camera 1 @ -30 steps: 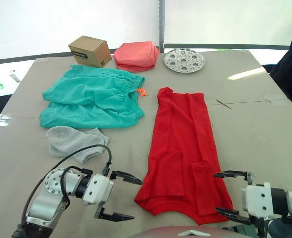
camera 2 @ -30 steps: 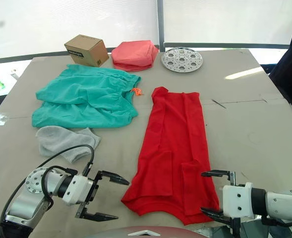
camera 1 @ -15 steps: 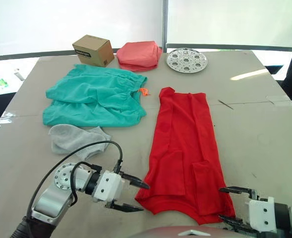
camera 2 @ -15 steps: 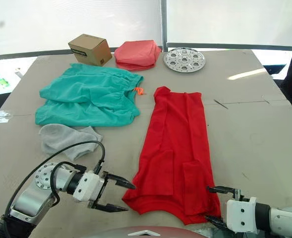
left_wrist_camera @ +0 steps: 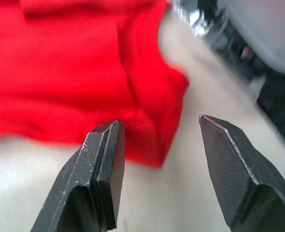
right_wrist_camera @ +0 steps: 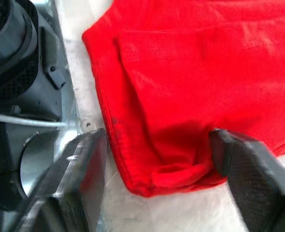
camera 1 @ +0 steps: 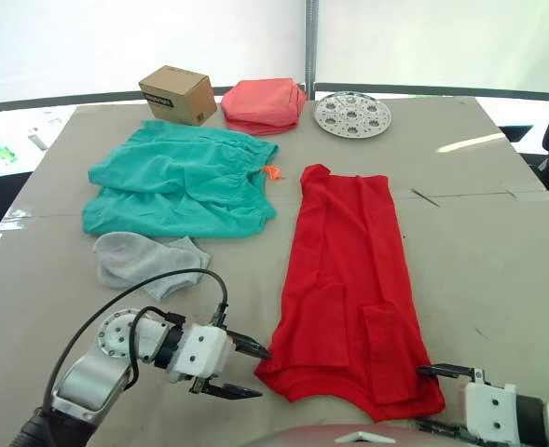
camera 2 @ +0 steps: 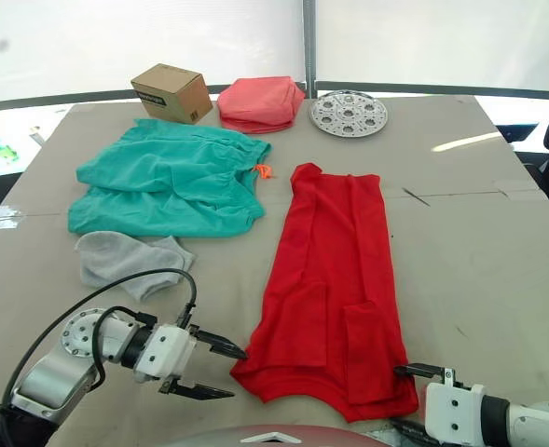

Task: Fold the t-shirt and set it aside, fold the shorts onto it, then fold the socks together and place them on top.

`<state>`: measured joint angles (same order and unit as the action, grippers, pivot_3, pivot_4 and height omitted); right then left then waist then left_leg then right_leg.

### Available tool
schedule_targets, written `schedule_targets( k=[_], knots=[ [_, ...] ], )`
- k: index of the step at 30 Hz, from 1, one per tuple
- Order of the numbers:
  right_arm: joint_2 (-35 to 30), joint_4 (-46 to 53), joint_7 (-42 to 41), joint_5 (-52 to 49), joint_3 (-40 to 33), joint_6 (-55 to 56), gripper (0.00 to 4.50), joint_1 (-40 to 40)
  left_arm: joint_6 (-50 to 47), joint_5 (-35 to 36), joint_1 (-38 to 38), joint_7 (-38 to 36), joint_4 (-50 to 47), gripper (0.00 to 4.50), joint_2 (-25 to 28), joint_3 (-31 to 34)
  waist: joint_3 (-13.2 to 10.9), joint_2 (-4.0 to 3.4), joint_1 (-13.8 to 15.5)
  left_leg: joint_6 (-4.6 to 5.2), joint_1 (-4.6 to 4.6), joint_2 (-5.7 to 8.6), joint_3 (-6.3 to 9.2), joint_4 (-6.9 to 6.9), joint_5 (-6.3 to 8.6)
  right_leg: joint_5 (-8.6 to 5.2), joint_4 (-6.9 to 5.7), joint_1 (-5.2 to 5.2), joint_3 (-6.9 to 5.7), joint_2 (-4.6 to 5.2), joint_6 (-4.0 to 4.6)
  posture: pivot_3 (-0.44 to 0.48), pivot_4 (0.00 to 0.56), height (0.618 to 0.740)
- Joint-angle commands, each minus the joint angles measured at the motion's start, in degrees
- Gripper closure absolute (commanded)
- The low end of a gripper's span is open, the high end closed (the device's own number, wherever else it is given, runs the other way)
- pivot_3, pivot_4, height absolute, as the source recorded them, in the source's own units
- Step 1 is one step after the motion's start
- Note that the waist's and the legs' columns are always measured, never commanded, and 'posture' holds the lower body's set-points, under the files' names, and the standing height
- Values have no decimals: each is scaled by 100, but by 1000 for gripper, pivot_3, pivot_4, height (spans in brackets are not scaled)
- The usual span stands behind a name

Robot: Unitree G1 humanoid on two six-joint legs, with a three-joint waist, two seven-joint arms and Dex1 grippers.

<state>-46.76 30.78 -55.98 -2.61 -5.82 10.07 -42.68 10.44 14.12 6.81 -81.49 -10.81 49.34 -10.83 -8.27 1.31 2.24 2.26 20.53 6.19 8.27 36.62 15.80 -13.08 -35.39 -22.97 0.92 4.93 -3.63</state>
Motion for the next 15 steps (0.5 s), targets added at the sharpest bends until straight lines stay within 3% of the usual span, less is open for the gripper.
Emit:
schedule_targets(
  k=[1, 2, 5, 6, 10, 15],
  knots=[
    [-45, -58, 33, -42, 38, -256, 2935, 176, 81, -388, -114, 97, 145, 2463, 7, -245, 2, 3, 3, 0, -3, 0, 0, 0, 0, 0, 0, 4, 0, 1, 0, 0, 150, 740],
    [-49, -69, 36, -54, 59, -316, 3051, 232, 119, -453, -125, 109, 189, 2755, 3, -308, 2, 2, 5, 0, -8, 0, 0, 0, 0, 0, 0, 10, 0, 1, 0, 0, 150, 740],
    [-53, -100, 32, -129, 113, -513, 4463, 413, 149, -588, -200, 179, 311, 4196, -54, -485, 1, -2, -6, -1, -31, -1, -1, -1, 1, -1, 0, 35, 4, 3, 0, 0, 150, 740],
    [-53, -90, 33, -153, 121, -579, 4498, 468, 158, -592, -233, 188, 344, 4403, -71, -530, 1, -3, -8, -1, -36, -2, -3, -3, 1, -2, 0, 39, 7, 3, 0, 0, 150, 740],
    [-8, 29, 73, -376, 86, -936, 4498, 683, -128, -298, -317, 102, 316, 4403, -128, -603, 7, -12, -1, 0, -39, -2, -3, -3, 1, -2, 0, 42, 6, 3, 0, 0, 150, 740],
    [15, 353, 63, -1010, -80, -1648, 4498, 928, -1262, 657, -376, -19, -195, 4403, -102, -436, 2, -9, -3, 0, -40, -2, -6, -2, 1, -1, -2, 42, 8, 3, -1, 0, 150, 740]
  ],
)
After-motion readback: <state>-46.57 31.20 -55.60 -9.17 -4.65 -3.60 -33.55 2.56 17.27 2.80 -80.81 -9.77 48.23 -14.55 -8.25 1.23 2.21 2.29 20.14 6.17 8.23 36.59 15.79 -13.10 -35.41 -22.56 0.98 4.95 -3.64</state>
